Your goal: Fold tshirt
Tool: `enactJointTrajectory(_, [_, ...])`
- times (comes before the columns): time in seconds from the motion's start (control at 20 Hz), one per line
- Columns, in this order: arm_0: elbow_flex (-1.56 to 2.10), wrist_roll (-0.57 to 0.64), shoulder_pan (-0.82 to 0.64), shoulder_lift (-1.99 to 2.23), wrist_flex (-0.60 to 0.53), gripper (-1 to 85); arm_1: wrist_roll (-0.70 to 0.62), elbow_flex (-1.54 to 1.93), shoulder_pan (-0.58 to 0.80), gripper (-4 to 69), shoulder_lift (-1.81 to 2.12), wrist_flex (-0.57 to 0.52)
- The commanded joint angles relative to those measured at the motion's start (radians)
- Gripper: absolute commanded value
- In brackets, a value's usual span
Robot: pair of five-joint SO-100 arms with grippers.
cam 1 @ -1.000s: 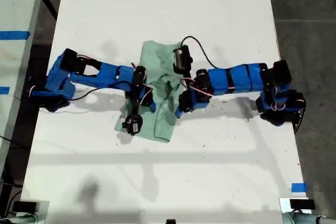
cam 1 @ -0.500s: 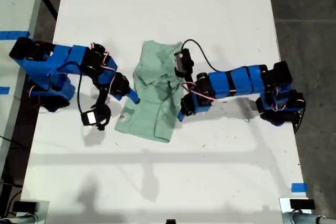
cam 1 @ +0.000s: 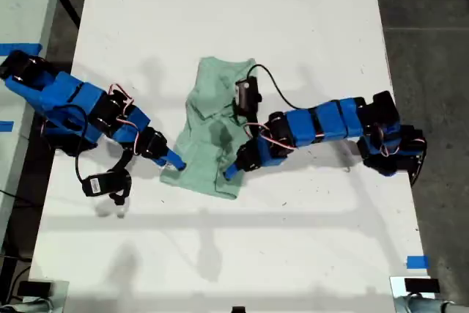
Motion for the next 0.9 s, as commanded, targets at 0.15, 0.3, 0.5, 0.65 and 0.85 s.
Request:
enactJointTrajectory(0.15, [0.202,-0.071,0.044,0.080,-0.178,22.1,0.031,-0.075,-0.034,29.8,-0.086,-0.101])
enactJointTrajectory(0.3, [0.250,-0.074,0.046,0.025,-0.212,22.0,0.038,-0.086,-0.038,29.8,-0.146,-0.133])
enactJointTrajectory(0.5, [0.221,-0.029,0.054,-0.126,-0.299,22.0,0.043,-0.110,-0.046,28.8,-0.224,-0.175])
enactJointTrajectory(0.65, [0.091,0.054,0.032,-0.368,-0.311,20.3,0.035,-0.135,-0.054,24.2,-0.285,-0.202])
enactJointTrajectory(0.85, [-0.169,0.094,0.018,-0.594,-0.178,0.0,0.034,-0.135,-0.083,11.0,-0.321,-0.249])
